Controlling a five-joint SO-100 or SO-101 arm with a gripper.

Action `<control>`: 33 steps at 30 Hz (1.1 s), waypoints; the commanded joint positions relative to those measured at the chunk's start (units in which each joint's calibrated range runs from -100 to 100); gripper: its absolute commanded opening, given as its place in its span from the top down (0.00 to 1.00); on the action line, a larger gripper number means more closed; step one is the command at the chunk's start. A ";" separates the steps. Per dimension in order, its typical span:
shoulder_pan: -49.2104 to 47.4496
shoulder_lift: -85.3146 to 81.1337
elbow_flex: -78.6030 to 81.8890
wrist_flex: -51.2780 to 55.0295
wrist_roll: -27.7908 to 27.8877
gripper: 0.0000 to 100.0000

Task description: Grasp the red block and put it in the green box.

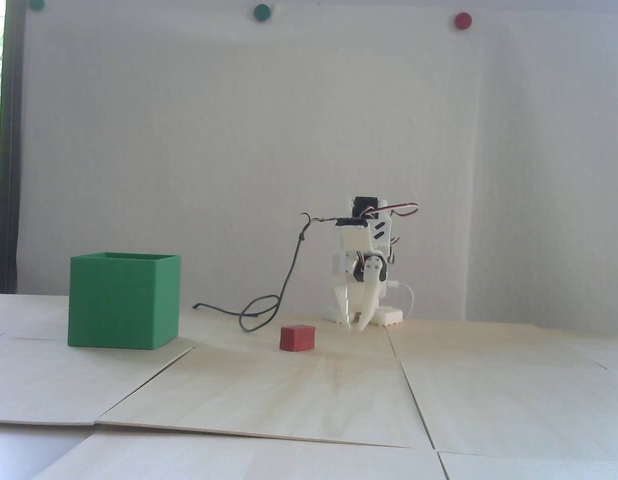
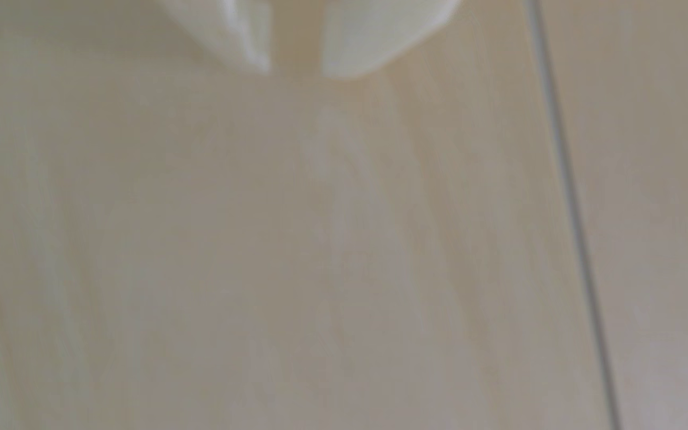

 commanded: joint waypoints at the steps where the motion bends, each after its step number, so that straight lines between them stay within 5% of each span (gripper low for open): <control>1: -8.76 -1.22 0.47 1.60 0.13 0.97; 11: -9.48 -0.91 -2.90 -13.16 -5.33 0.96; 19: -13.18 2.49 -13.28 -10.29 -7.47 0.96; 33: -8.52 56.57 -56.14 -9.87 -11.06 0.96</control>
